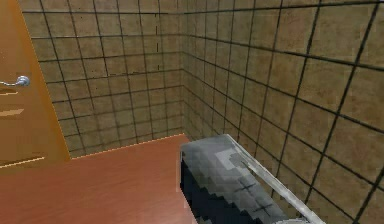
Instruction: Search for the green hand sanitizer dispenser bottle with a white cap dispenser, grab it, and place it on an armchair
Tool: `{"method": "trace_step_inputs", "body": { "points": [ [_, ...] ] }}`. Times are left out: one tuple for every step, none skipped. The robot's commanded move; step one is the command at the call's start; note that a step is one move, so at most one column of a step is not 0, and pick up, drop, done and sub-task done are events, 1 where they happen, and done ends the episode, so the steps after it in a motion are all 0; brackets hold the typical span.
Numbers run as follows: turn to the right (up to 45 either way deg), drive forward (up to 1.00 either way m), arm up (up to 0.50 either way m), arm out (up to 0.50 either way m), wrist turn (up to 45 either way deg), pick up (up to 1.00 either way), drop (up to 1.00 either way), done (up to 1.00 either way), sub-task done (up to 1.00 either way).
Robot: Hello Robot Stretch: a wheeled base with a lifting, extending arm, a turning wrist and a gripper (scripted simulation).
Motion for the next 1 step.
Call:
{"method": "trace_step_inputs", "body": {
  "points": [
    [0.0, 0.00, -0.30, 0.00, 0.0, 0.00, 0.00, 0.00, 0.00]
  ]
}}
